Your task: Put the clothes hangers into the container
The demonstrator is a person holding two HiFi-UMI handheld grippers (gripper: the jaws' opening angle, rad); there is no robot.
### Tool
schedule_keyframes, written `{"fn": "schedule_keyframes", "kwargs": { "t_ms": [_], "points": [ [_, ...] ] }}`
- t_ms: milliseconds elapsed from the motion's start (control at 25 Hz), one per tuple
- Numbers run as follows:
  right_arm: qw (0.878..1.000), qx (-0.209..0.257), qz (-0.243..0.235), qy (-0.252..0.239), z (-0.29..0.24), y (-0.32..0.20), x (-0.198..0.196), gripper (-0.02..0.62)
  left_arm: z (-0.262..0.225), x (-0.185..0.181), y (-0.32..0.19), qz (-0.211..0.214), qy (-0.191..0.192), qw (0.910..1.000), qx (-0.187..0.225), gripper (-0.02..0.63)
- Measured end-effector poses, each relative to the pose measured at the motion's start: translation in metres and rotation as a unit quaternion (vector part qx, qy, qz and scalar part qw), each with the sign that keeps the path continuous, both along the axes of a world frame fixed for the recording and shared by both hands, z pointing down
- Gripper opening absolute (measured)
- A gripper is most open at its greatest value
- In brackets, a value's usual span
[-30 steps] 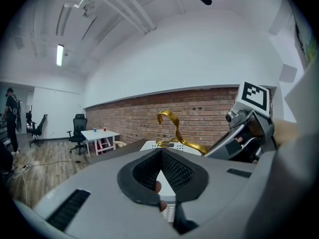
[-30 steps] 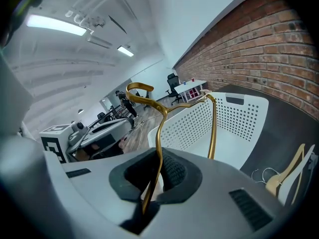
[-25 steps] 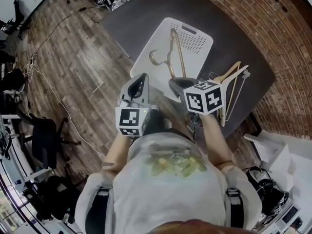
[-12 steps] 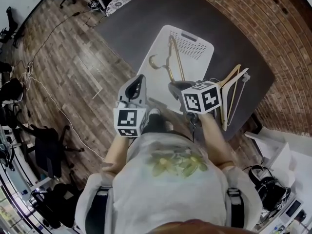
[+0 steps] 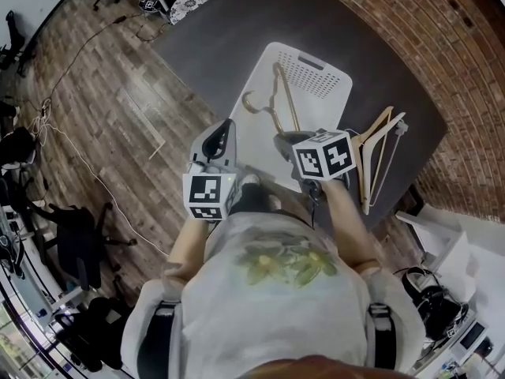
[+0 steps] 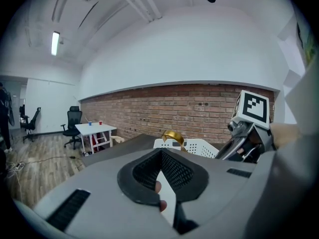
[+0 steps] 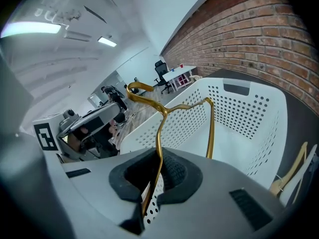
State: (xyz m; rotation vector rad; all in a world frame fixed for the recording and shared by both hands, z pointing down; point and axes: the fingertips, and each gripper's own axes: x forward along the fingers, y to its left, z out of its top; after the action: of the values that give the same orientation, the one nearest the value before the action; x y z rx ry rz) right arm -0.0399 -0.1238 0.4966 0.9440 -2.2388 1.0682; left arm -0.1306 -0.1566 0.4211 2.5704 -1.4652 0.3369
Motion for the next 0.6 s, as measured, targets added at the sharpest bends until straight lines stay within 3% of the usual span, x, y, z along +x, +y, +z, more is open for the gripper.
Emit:
{"fn": "schedule_keyframes", "kwargs": {
  "t_ms": [600],
  "points": [
    [0.999,-0.024,-0.009,0.029,0.021,-0.016,-0.003,0.034,0.009,-0.004,-0.016,0.000,-0.002,0.9998,-0.018,0.028]
  ]
}}
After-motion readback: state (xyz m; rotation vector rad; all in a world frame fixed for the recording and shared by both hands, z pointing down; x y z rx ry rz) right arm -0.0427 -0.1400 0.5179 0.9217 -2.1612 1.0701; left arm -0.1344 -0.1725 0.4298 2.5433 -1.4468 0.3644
